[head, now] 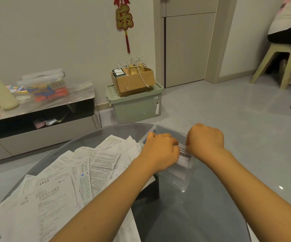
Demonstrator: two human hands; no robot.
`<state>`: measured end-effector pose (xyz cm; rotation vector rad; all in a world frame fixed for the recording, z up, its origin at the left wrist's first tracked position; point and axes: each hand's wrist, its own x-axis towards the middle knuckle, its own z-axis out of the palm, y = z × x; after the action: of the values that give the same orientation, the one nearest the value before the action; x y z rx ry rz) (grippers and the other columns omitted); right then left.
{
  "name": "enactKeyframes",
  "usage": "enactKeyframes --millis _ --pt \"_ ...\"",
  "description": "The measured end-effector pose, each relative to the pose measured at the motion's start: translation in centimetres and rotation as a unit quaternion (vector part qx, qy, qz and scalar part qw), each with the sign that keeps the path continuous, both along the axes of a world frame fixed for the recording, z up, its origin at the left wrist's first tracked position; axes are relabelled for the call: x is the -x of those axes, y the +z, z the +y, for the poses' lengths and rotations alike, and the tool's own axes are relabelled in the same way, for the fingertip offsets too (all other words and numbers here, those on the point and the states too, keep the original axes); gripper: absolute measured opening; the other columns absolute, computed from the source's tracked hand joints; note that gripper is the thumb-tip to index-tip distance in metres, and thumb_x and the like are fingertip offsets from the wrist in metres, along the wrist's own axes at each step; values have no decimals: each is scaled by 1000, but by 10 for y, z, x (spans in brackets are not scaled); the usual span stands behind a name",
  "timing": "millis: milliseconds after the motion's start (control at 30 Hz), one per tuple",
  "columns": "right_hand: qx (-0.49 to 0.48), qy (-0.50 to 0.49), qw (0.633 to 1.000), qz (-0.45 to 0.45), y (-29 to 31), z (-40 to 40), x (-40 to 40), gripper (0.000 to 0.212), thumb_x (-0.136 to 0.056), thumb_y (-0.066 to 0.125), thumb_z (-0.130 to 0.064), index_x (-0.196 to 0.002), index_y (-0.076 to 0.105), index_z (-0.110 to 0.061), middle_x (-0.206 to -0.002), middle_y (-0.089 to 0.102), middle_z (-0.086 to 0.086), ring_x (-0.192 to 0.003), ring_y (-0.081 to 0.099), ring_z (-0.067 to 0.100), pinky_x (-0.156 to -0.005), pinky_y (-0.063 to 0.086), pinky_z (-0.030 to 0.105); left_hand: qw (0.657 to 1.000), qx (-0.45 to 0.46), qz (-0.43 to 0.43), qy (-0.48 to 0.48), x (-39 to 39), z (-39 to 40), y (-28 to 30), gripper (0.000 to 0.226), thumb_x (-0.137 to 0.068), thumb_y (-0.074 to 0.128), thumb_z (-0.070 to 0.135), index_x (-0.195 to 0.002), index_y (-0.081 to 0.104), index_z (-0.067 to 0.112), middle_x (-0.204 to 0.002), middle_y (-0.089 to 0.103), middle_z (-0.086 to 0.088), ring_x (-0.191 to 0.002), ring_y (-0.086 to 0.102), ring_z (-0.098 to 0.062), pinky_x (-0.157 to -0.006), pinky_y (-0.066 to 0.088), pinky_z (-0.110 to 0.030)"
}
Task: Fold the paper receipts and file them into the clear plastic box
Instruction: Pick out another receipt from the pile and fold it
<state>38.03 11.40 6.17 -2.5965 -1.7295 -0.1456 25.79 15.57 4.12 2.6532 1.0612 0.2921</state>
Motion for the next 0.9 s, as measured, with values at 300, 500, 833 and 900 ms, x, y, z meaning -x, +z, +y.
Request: enactKeyframes --millis 300,500,833,900 --pt "-114 91 981 126 24 -43 33 20 -90 57 -27 -108 66 -24 -111 55 2 -96 58 22 -72 41 27 996 0 -63 69 39 -46 32 41 -96 34 19 -131 53 22 -131 54 2 -120 45 -13 -109 16 -33" --pt "-101 168 959 206 20 -87 91 22 -88 60 -38 -105 67 -27 -110 56 -2 -96 57 16 -78 44 27 985 15 -73 158 108 -102 36 36 -97 37 24 -130 51 29 -134 52 7 -124 42 -13 -112 17 -35" --pt "-3 302 930 207 -29 -138 157 30 -84 61 -47 -110 64 -31 -102 51 -10 -83 42 3 -75 41 20 969 75 -37 233 199 -166 -6 34 -96 39 26 -128 53 30 -129 53 8 -123 41 -17 -109 27 -33" --pt "16 328 920 213 -38 -141 162 30 -84 61 -48 -109 64 -32 -105 52 -11 -85 43 2 -76 41 19 965 89 -65 239 211 -172 -17 33 -95 42 24 -123 57 29 -123 56 9 -117 48 -15 -106 33 -33"
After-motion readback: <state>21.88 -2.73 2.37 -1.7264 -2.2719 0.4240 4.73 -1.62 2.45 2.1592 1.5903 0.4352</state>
